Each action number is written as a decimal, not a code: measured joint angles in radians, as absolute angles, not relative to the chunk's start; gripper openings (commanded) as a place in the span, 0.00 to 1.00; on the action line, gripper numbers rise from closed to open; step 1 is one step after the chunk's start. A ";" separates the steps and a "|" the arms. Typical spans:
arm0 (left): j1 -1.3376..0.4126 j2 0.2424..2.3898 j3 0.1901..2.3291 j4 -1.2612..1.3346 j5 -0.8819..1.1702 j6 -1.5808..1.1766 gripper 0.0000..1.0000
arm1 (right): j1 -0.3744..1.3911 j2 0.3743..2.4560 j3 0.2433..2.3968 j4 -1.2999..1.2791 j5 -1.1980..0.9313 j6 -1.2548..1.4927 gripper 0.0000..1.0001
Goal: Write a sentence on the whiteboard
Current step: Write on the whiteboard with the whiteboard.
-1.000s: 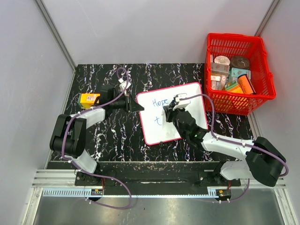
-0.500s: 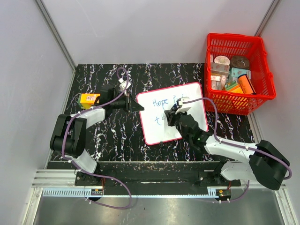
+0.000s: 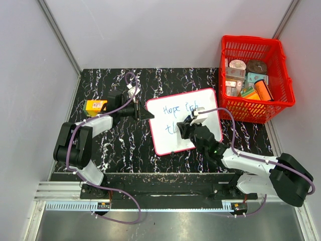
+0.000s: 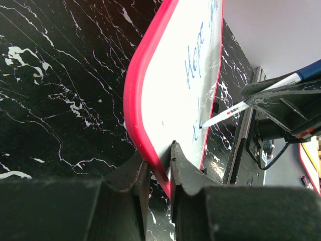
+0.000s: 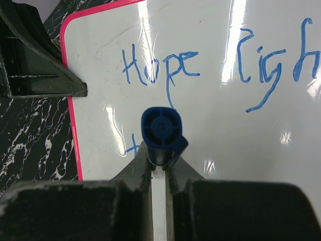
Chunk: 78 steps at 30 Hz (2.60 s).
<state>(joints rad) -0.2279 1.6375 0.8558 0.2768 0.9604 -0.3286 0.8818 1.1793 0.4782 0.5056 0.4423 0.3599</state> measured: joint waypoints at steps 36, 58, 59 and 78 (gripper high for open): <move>-0.229 1.638 0.856 0.278 0.960 -0.329 0.00 | 0.881 1.215 0.557 0.473 0.516 0.293 0.00; -0.229 1.638 0.857 0.278 0.960 -0.329 0.00 | 0.879 1.171 0.521 0.435 0.510 0.330 0.00; -0.229 1.638 0.857 0.277 0.960 -0.329 0.00 | 0.879 1.171 0.520 0.435 0.510 0.331 0.00; -0.231 1.638 0.858 0.278 0.959 -0.328 0.00 | 0.877 1.037 0.513 0.393 0.509 0.327 0.00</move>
